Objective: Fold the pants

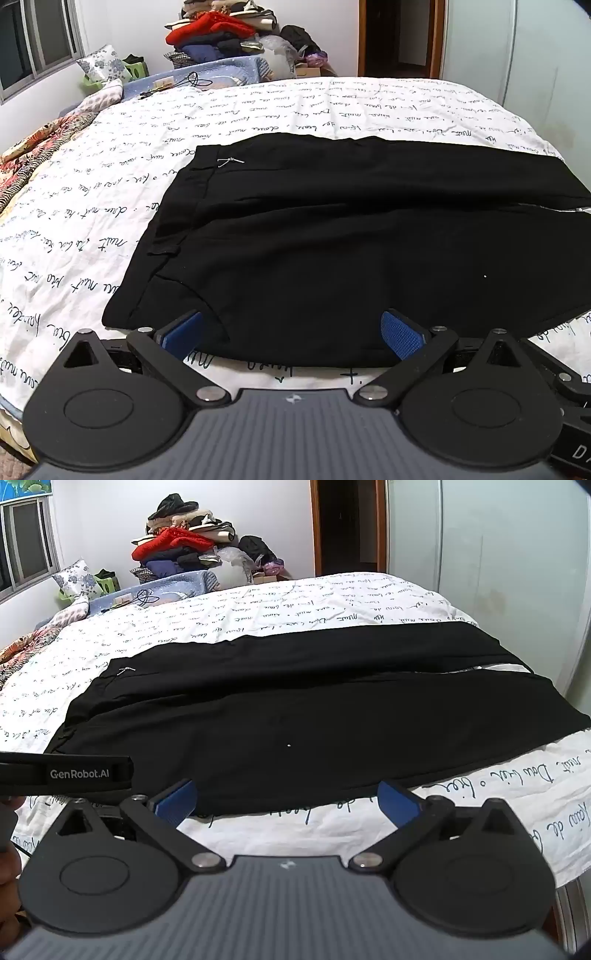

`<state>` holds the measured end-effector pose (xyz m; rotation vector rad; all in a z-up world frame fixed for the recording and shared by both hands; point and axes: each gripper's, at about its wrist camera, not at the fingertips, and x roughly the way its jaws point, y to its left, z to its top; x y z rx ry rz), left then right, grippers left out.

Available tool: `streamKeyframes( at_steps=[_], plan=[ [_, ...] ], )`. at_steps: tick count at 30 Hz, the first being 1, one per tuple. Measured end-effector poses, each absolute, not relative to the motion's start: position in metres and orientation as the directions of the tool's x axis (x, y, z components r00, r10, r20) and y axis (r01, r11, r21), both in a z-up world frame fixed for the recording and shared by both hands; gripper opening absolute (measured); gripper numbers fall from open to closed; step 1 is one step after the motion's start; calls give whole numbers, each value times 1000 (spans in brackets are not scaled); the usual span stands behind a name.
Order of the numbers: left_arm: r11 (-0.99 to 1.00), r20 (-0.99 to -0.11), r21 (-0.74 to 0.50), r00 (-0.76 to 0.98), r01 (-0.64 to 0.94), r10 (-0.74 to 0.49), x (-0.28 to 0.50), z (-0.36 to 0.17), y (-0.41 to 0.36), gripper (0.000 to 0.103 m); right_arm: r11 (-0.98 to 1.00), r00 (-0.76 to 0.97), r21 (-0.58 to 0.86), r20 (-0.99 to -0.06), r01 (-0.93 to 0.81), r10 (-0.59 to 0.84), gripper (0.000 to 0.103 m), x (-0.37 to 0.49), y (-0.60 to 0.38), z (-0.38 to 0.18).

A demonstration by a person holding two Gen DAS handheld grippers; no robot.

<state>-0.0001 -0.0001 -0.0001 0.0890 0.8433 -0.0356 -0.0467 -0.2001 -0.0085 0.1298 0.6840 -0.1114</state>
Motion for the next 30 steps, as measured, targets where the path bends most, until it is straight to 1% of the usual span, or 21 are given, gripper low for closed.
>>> streamKeyframes(
  at_steps=[30],
  plan=[
    [995, -757, 83, 653, 59, 24, 1, -6, 4, 103, 987, 763, 92, -645, 134, -43, 103, -46, -196, -13]
  ],
)
